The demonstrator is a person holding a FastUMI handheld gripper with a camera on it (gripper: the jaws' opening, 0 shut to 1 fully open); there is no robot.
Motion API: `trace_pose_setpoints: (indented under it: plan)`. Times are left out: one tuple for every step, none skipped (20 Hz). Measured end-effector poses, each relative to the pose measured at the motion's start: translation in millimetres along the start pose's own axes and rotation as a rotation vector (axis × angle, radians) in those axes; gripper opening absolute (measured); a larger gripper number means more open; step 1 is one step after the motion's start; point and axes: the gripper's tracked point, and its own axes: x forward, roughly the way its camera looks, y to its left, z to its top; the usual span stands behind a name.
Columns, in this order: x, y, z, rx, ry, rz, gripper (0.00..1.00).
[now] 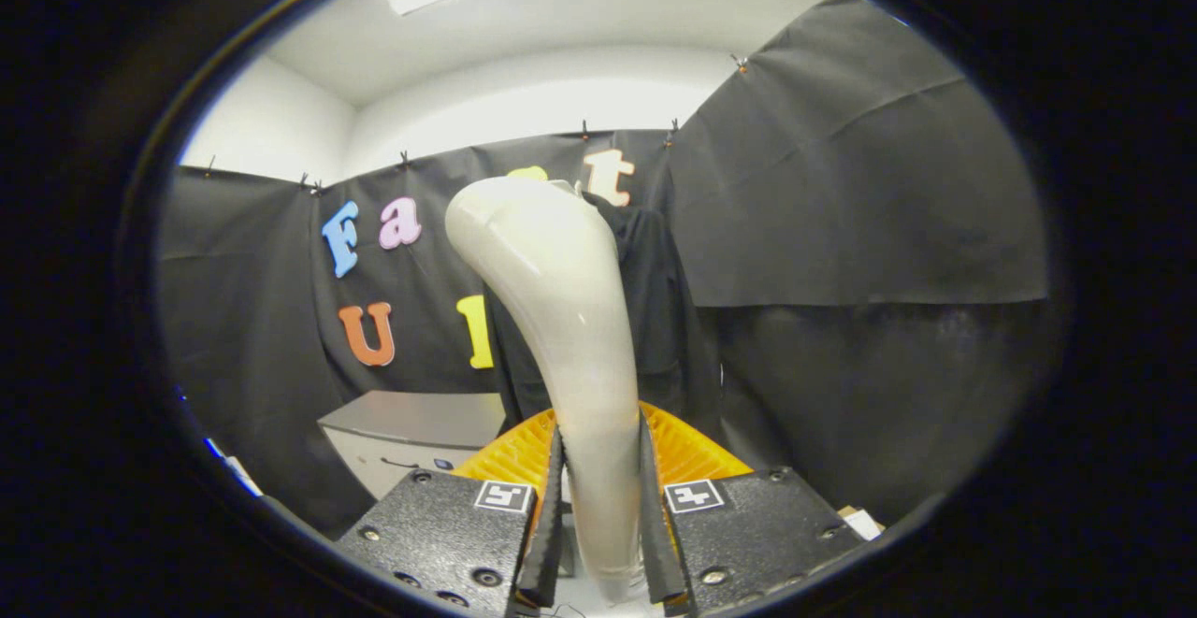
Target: Iron the clothes twice with a garment steamer, once on the left side and once on the right side.
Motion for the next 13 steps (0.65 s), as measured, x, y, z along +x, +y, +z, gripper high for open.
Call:
trace_pose_setpoints:
  plan:
    - [-3.8, 3.2, 6.5, 0.001, -0.013, 0.008, 0.38]
    - [-5.6, 11.5, 12.7, 0.001, -0.024, 0.015, 0.39]
    - [-5.9, 19.6, 18.8, -0.002, -0.033, 0.022, 0.39]
    - [-9.3, 27.6, 25.2, -0.002, -0.042, 0.026, 0.39]
    - [-9.1, 32.7, 27.9, -0.003, -0.045, 0.026, 0.38]
    - [-8.5, 36.9, 28.7, 0.002, -0.045, 0.025, 0.38]
    - [-9.1, 37.4, 28.0, 0.006, -0.044, 0.022, 0.38]
    - [-6.7, 38.2, 27.8, 0.01, -0.046, 0.015, 0.38]
    - [-3.3, 39.0, 27.2, 0.006, -0.04, 0.007, 0.38]
    - [-0.4, 40.7, 25.9, 0.007, -0.038, 0.002, 0.38]
    - [2.4, 42.7, 26.3, 0.008, -0.036, -0.003, 0.38]
    - [6.2, 43.6, 26.6, 0.011, -0.037, -0.008, 0.38]
    - [9.3, 44.3, 26.8, 0.015, -0.037, -0.014, 0.38]
